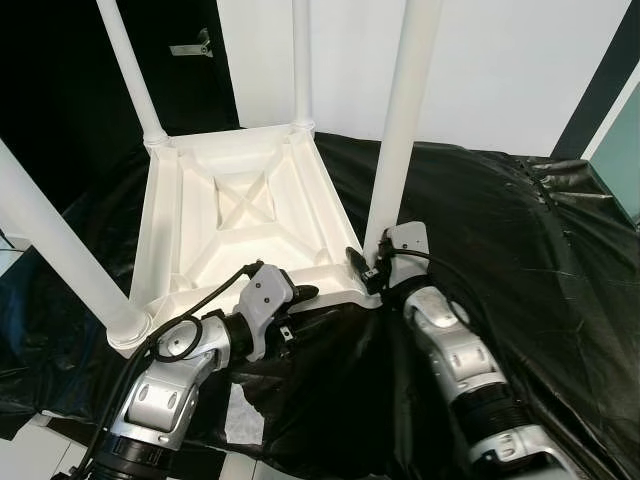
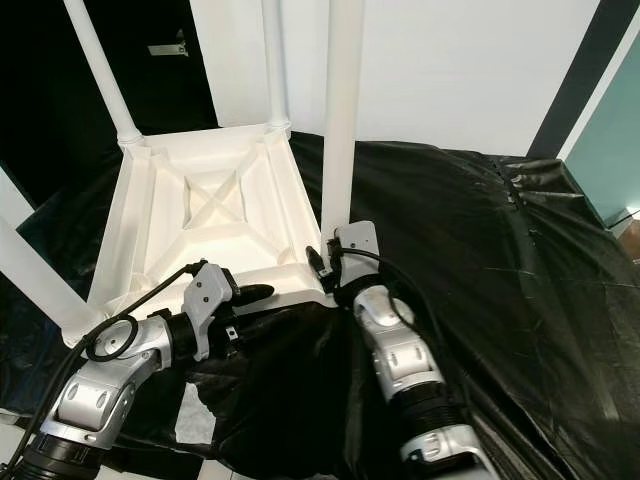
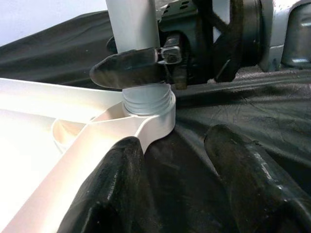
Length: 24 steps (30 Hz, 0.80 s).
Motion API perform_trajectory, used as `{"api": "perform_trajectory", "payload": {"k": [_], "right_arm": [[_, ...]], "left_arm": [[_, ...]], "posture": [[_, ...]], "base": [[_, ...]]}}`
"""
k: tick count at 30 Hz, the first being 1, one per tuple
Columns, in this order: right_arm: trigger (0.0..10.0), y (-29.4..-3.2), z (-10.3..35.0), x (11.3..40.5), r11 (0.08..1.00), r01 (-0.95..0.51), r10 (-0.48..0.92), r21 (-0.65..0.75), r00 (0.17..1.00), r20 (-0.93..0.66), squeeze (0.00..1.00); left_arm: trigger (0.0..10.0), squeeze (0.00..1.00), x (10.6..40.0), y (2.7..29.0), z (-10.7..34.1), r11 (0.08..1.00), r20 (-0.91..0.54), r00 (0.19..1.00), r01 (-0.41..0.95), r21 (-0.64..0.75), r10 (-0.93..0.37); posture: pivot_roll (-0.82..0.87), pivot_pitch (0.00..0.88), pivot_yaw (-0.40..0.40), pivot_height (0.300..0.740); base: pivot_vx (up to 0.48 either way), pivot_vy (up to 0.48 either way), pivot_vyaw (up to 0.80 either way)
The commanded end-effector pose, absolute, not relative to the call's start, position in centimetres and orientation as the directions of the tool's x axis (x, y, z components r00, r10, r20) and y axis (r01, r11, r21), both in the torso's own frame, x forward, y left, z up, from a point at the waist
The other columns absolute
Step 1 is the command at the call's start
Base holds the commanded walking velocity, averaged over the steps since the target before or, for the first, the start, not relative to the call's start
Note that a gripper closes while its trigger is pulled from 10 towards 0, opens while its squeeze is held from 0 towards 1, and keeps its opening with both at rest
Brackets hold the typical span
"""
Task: Building children table
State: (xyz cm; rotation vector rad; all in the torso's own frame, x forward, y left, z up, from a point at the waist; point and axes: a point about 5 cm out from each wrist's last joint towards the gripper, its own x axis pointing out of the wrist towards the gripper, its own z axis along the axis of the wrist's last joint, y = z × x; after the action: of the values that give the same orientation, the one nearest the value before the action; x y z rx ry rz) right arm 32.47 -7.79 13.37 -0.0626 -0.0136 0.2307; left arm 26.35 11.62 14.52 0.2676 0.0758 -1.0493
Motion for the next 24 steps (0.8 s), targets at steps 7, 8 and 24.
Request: {"api": "perform_trajectory", "payload": {"k": [7,8,24], "right_arm": [[10.0,-6.2,13.5,31.8,0.958,-0.285,0.286,-0.032,0.958,0.011,0.00],[10.0,-6.0,13.6,31.6,0.951,-0.308,0.309,-0.025,0.951,0.019,0.00],[10.0,-10.2,13.2,29.8,0.939,-0.340,0.343,-0.051,0.938,0.052,1.00]], "left_arm": [[10.0,0.00,26.3,10.9,14.4,0.480,-0.183,0.507,0.860,0.174,-0.842],[10.0,0.00,26.4,11.0,14.4,0.480,-0.185,0.509,0.859,0.179,-0.841],[10.0,0.00,26.7,10.8,14.5,0.483,-0.186,0.514,0.855,0.187,-0.838]], "posture": [[0.06,0.000,-0.032,0.740],[0.06,0.000,-0.034,0.740],[0.03,0.000,-0.025,0.740]], "base": [[0.000,0.000,0.00],[0.000,0.000,0.00],[0.000,0.000,0.00]]}}
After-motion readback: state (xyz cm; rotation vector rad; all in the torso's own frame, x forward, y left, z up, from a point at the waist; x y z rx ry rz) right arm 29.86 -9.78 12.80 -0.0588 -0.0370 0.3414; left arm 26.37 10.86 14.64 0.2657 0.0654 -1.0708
